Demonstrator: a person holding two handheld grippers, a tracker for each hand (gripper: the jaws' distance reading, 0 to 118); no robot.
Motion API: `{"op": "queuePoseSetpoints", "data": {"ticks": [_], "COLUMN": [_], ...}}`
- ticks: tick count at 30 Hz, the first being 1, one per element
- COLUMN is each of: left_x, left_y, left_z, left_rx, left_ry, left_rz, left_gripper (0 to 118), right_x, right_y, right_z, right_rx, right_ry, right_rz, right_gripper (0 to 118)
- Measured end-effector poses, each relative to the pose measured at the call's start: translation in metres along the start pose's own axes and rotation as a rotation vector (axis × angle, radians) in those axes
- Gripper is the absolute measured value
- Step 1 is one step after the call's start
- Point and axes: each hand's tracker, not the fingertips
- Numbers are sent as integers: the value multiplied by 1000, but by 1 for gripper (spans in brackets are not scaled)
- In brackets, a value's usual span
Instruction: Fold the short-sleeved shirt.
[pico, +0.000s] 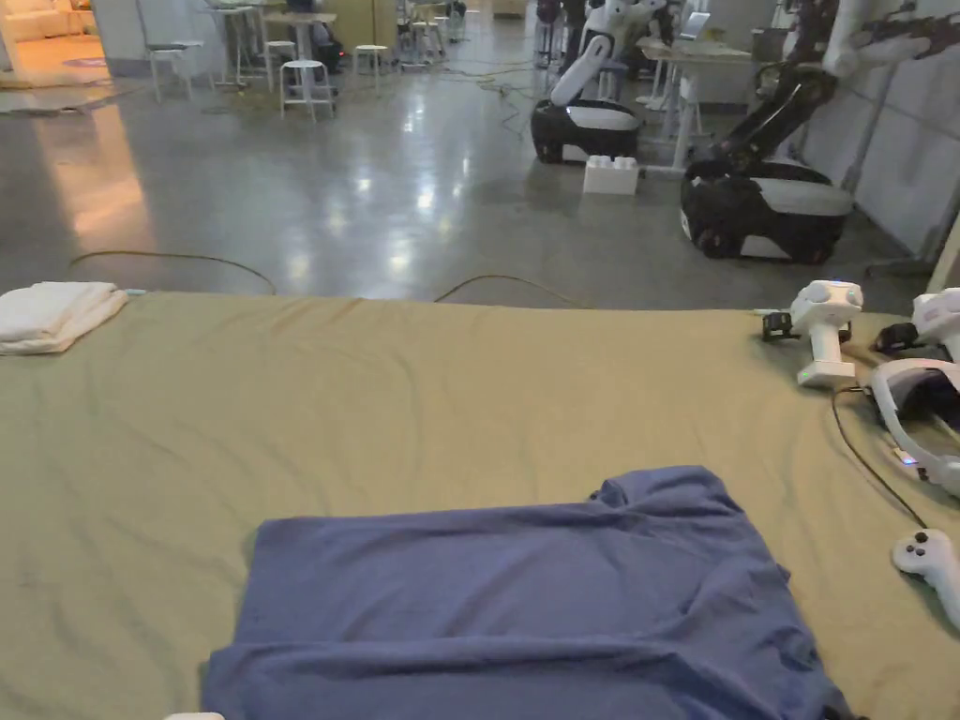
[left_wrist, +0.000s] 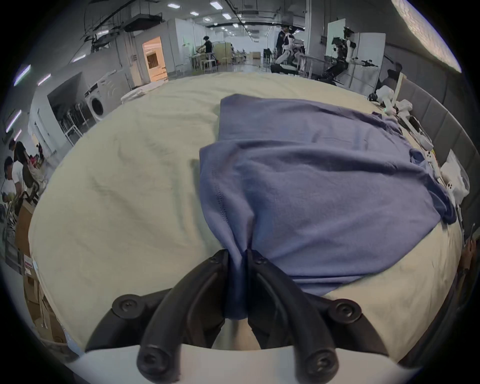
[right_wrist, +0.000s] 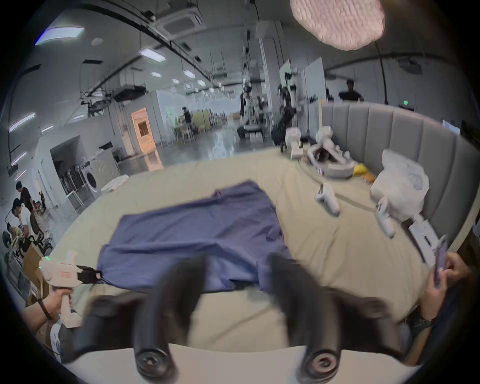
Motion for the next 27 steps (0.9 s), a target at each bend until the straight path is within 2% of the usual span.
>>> {"op": "queuePoseSetpoints", "data": {"ticks": [1,2,4,6,7,8,9,10,11,12,14,15,18,19,22,27], "left_x": [-2,-5,-4,-4,-3,-3,-3,-3,-3,-4,-10,-15,-35,-40,-44,-65], "left_y": [1,3,3,5,6,7,6,6,6,7,13,16,18,17,9,-35], "left_z": [1,0,1,-1,-1,0,0,-2,-1,-1,6,14,48,57,80,119], "left_rx": [-6,-9,-16,-25,-30,-34,-37,-36,-36,-37,-45,-45,33,43,48,2], "left_ry": [-10,-15,-20,-19,-18,-17,-15,-14,-14,-17,-33,-56,-130,-145,-102,-147], "left_rz": [5,-1,-23,-30,-30,-28,-27,-28,-27,-31,-68,-58,64,69,-53,-51], "left_gripper": [15,15,15,15,15,15,15,15,15,13,6,6,6,6,6,6], "right_x": [8,17,47,65,78,85,85,79,74,69,69,66,56,53,47,39], "right_y": [-3,-8,-18,-29,-40,-49,-49,-42,-42,-41,-36,-33,-26,-27,-41,-85], "right_z": [-24,-48,-100,-144,-164,-172,-163,-151,-146,-143,-140,-131,-100,-88,-56,13], "right_rx": [-45,-72,-163,-243,-314,-373,-281,-256,-267,-242,-305,-284,-192,-176,-207,-224], "right_ry": [-11,-45,-98,-200,-232,-220,-184,-204,-216,-258,-227,-226,-317,-315,-287,-285], "right_rz": [-15,-42,-90,-82,-81,-105,-148,-137,-118,-18,-24,-28,7,0,31,1], "right_gripper": [78,83,83,83,80,63,63,58,15,4,4,4,4,4,4,4]}}
